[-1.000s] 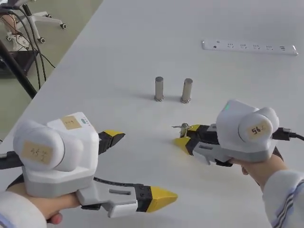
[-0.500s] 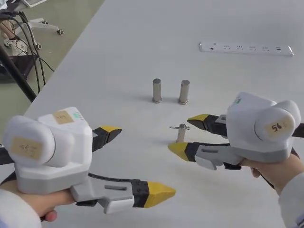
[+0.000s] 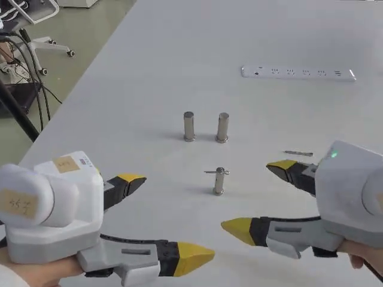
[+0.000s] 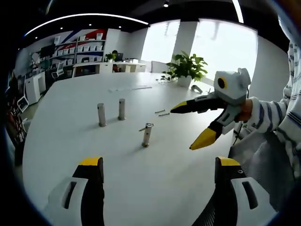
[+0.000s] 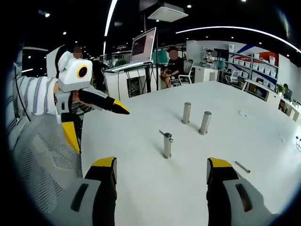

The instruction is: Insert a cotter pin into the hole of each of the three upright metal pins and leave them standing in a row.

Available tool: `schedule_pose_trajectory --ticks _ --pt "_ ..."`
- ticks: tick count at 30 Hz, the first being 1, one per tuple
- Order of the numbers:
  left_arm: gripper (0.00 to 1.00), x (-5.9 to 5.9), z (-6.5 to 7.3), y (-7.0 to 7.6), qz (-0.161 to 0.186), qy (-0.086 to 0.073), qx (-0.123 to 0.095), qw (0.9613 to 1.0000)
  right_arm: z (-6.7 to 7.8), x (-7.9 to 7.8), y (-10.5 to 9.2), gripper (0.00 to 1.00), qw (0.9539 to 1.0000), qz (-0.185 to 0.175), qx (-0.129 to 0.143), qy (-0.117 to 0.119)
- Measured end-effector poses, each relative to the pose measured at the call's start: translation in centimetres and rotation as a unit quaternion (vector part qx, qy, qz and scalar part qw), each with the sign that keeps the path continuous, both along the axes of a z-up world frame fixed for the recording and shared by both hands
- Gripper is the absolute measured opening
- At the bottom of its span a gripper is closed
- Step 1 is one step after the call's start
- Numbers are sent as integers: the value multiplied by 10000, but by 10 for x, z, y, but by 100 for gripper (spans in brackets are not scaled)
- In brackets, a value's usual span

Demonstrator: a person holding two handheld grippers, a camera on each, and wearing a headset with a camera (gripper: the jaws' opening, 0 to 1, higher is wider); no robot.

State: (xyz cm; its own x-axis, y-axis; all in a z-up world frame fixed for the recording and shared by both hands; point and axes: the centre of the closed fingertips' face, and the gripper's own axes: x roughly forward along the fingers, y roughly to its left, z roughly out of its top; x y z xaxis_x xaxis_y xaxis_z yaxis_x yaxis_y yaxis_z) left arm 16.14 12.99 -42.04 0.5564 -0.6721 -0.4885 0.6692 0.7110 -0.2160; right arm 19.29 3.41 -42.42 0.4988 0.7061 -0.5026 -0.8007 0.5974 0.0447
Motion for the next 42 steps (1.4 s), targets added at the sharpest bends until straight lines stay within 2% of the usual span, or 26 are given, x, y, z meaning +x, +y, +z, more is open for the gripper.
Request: schedule_pose_trajectory --ticks 3,4,6,11,15,17,20,24,29,32,36,38,40,42 --pt "97 -2 0 0 13 27 -9 10000 5 -4 -12 86 9988 -375 270 140" --pt "97 -2 0 0 -3 32 -5 10000 10 -7 -15 89 9972 -494 546 149" --pt "97 -3 1 -1 -23 30 2 10000 11 -13 -22 94 9945 -628 770 320" --pt "97 -3 5 -3 -33 18 -37 10000 7 -22 -40 98 9952 -746 544 315" --pt "97 -3 8 -5 -21 6 -106 9999 6 -27 -47 98 9938 -870 549 432" --pt "98 -1 10 -5 19 -11 -142 9999 9 -28 -49 98 9939 -905 532 331" --pt "98 1 11 -4 71 10 -181 9998 12 -26 -54 98 9948 -967 296 124" --pt "96 4 13 -5 88 1 -203 9998 15 -20 -61 98 9911 -1228 486 170" --pt "95 15 17 -3 126 -29 -202 9997 22 -18 -75 96 9894 -1364 489 123" --pt "94 23 17 -4 186 -30 -233 9996 28 -14 -85 95 9839 -1628 725 138" --pt "91 36 22 -6 262 -108 -295 9992 33 -15 -98 95 9801 -1826 770 120" --pt "89 47 29 -7 352 -165 -470 9981 33 -14 -105 95 9792 -1900 698 96" --pt "83 63 38 -5 552 -373 -607 9959 34 -14 -112 94 9782 -1961 675 100" --pt "81 73 44 -4 606 -401 -720 9948 36 -15 -116 94 9754 -2058 778 100"
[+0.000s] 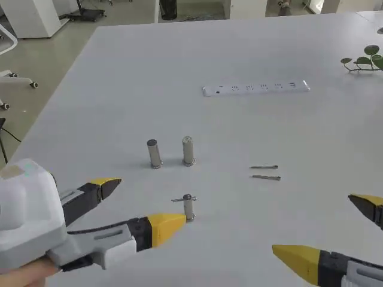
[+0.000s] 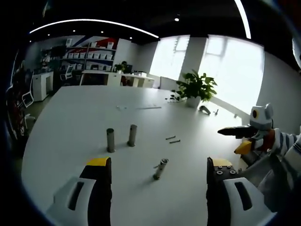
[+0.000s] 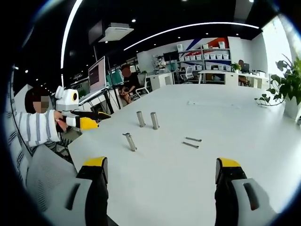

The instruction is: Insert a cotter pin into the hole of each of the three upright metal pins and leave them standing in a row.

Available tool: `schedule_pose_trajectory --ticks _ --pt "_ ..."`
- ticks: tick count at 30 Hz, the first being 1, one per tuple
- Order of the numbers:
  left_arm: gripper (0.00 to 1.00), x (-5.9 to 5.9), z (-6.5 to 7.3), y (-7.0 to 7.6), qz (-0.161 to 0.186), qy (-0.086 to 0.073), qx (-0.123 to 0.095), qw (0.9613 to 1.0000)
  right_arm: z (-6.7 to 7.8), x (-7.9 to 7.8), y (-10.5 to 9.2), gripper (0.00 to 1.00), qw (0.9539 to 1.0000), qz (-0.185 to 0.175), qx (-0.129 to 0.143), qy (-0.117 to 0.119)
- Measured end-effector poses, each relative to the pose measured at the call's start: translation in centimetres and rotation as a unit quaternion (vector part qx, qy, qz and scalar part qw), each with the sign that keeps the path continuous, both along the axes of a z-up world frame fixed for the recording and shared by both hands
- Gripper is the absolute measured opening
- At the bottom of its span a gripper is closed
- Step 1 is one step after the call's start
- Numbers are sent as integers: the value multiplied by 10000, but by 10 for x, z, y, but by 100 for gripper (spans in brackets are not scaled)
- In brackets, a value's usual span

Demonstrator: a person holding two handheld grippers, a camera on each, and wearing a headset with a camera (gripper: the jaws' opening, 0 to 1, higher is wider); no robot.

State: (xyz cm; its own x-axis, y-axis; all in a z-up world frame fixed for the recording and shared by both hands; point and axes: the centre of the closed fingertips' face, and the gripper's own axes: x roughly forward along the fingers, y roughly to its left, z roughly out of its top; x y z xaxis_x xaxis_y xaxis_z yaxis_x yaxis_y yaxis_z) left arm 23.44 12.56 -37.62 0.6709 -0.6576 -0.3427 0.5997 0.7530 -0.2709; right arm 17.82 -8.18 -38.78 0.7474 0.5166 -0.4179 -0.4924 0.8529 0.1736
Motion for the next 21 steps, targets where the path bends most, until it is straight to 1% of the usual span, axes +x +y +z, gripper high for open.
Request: schedule_pose_trajectory --ticks 2,4,5,7,8,11,13,16,18,19,21 --pt "81 11 3 1 38 -51 -4 10000 1 -1 -3 94 10000 -59 62 5" --pt "81 20 3 2 94 -54 -56 9999 -1 0 -9 93 9999 -108 46 38" --pt "80 27 5 2 157 -62 -148 9997 -2 -1 -11 93 9999 -122 -5 47" --pt "79 38 5 4 250 -69 -238 9994 -2 -2 -12 92 9999 -142 -46 56" --pt "78 40 5 4 280 -69 -237 9993 -2 -2 -13 92 9998 -157 -51 60" --pt "74 58 0 12 506 -89 -121 9986 1 -3 -13 91 9998 -182 -48 -12" --pt "71 68 -1 15 637 -73 -164 9978 1 -4 -11 91 9999 -165 -23 18" --pt "69 78 -5 18 687 -48 -139 9975 -1 -4 -6 91 9999 -98 -68 47" --pt "66 84 -9 21 725 -6 -59 9973 -2 -4 -4 91 9999 -56 -145 48" --pt "66 85 -8 21 732 -9 -64 9973 -2 -4 -3 91 9999 -40 -149 50" --pt "64 89 -7 23 799 -2 -160 9967 -1 -5 -1 91 9999 4 -140 54"
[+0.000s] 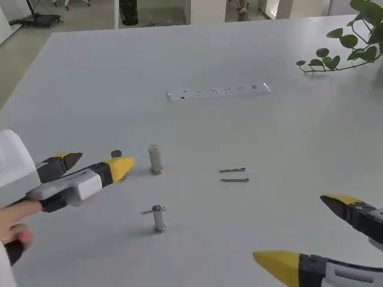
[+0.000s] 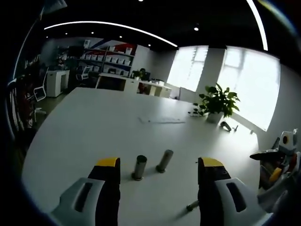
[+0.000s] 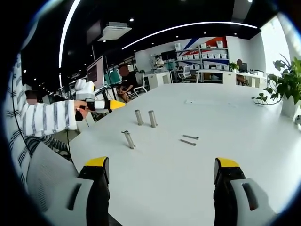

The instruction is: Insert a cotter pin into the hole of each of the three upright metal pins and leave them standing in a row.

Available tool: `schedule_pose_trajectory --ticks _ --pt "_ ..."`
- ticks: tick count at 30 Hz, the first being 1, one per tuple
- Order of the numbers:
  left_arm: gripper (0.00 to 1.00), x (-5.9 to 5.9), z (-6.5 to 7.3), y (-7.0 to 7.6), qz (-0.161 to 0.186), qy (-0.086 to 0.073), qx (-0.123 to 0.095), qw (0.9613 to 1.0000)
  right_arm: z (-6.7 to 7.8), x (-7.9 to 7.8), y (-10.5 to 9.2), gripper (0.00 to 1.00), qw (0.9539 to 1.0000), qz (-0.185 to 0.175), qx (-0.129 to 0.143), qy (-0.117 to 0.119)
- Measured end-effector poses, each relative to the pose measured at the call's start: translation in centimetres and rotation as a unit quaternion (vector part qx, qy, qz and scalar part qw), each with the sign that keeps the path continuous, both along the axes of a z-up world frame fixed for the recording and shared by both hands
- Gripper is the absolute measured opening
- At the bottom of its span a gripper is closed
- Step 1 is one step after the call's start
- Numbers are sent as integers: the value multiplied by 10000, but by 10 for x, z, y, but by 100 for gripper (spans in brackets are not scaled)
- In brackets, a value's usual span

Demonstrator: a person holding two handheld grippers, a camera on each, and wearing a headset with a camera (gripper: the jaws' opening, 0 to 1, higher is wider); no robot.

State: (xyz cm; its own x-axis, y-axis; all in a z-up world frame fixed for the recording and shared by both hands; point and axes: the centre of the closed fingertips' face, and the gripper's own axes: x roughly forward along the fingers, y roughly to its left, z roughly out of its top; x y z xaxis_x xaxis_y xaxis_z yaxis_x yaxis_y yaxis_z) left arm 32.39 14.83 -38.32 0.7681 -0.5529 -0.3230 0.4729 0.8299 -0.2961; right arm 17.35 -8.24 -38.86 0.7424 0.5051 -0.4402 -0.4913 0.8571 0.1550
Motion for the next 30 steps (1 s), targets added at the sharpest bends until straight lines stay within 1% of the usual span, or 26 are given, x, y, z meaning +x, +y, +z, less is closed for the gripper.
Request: schedule_pose_trajectory --ticks 4,7,9,10,11,12,13,16,17,19,22,23,26,27,29,30 --pt "60 7 -3 0 62 7 -12 10000 -1 0 5 90 10000 67 -7 4" --pt "59 11 -11 0 65 92 68 9999 -3 -1 7 90 9999 119 -59 21" --pt "59 12 -19 2 85 216 134 9996 -3 -2 9 90 9998 162 -92 28" --pt "57 12 -20 2 84 240 146 9996 -3 -3 9 90 9998 174 -108 27" --pt "55 12 -24 4 65 262 252 9993 -3 -3 9 90 9998 179 -118 18" --pt "54 13 -28 5 68 311 309 9990 -3 -3 10 90 9998 186 -120 19" --pt "53 13 -30 6 66 321 343 9989 -4 -3 10 89 9997 190 -122 25" --pt "51 17 -39 8 38 386 553 9977 -6 -4 12 89 9995 252 -148 74" --pt "50 18 -42 8 12 402 606 9974 -7 -4 13 89 9995 263 -163 78" --pt "48 21 -47 7 -50 402 784 9961 -8 -5 16 89 9993 313 -191 92" --pt "44 26 -54 5 -105 475 846 9952 -8 -6 20 89 9991 367 -200 99" --pt "43 27 -56 2 -179 497 895 9946 -8 -6 21 89 9990 382 -195 94" --pt "39 32 -59 -1 -297 470 1097 9924 -11 -8 26 89 9988 440 -187 136" --pt "39 34 -60 -1 -300 476 1139 9919 -13 -9 26 89 9986 456 -202 150" --pt "40 39 -64 0 -284 463 1323 9897 -15 -9 28 89 9984 493 -219 188" --pt "40 42 -66 -2 -306 468 1345 9893 -16 -10 29 89 9982 522 -223 205"
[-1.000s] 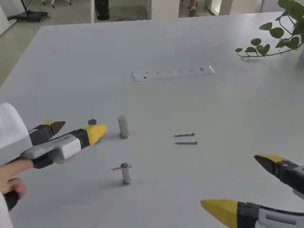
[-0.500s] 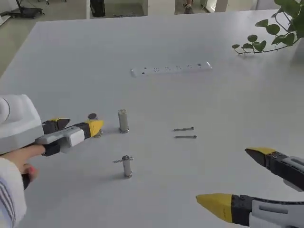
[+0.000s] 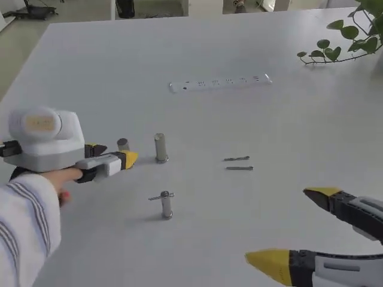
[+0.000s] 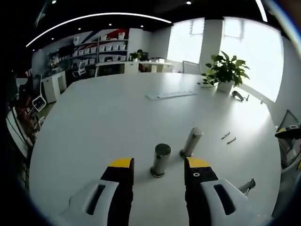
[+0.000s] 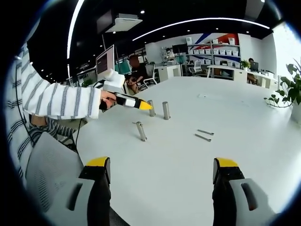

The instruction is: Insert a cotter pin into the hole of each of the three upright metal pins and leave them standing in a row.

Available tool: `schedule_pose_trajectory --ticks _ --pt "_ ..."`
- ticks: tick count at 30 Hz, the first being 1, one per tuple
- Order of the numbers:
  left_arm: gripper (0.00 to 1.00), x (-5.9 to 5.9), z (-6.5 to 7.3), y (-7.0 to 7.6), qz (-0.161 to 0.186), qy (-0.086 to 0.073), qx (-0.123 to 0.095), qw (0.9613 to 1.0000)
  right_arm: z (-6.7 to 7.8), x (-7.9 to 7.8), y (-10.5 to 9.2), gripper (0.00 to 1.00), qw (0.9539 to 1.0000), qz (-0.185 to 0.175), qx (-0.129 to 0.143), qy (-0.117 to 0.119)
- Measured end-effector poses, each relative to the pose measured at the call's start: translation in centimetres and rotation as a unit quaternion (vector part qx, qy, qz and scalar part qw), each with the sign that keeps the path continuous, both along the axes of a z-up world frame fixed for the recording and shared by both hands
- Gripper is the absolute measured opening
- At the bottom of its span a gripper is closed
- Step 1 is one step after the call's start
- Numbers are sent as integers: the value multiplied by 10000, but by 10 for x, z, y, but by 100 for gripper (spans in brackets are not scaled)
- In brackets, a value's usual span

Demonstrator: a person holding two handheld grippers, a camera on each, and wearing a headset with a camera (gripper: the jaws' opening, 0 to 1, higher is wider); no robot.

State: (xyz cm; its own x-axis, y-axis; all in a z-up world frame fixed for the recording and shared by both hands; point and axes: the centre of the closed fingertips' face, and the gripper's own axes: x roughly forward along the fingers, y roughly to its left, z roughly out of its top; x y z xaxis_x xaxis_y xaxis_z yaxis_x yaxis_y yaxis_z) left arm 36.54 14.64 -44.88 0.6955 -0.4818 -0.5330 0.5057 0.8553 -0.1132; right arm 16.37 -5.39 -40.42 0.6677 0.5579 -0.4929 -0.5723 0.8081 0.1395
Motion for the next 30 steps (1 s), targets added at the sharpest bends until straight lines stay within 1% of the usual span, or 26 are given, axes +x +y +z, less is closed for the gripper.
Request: schedule_pose_trajectory --ticks 2,3,9,13,14,15,16,17,18,19,21,24,27,30 --pt "39 2 -3 -3 -96 -7 93 9999 -1 0 1 89 10000 40 -8 14" --pt "38 3 -4 -5 -186 -27 177 9997 -1 0 1 89 10000 61 -9 18" --pt "29 7 -10 -11 -388 -45 420 9984 -3 2 2 88 10000 72 19 57" --pt "25 9 -13 -12 -429 -15 489 9979 -5 0 3 88 9999 112 15 86" --pt "23 9 -13 -12 -439 -12 493 9978 -5 0 3 88 9999 117 13 91" --pt "20 10 -13 -11 -419 -45 562 9975 -5 -1 4 88 9999 118 17 95" --pt "15 12 -12 -8 -381 -143 714 9966 -5 -1 4 88 9999 119 18 98" --pt "11 10 -12 -12 -455 -117 623 9969 -5 -1 4 88 9999 122 19 99" --pt "11 11 -11 -10 -370 -112 609 9974 -5 -1 4 88 9999 123 22 96" --pt "11 12 -10 -9 -375 -161 657 9970 -5 -1 4 88 9999 122 25 94" --pt "10 10 -9 -10 -427 -172 713 9964 -5 0 4 88 9999 126 35 95" --pt "10 10 -9 -9 -418 -137 655 9969 -5 -1 4 87 9998 150 27 111" --pt "10 9 -9 -9 -470 -153 720 9962 -6 -1 5 87 9998 178 12 129" --pt "10 10 -9 -8 -433 -89 613 9971 -7 -2 6 88 9997 199 14 132"
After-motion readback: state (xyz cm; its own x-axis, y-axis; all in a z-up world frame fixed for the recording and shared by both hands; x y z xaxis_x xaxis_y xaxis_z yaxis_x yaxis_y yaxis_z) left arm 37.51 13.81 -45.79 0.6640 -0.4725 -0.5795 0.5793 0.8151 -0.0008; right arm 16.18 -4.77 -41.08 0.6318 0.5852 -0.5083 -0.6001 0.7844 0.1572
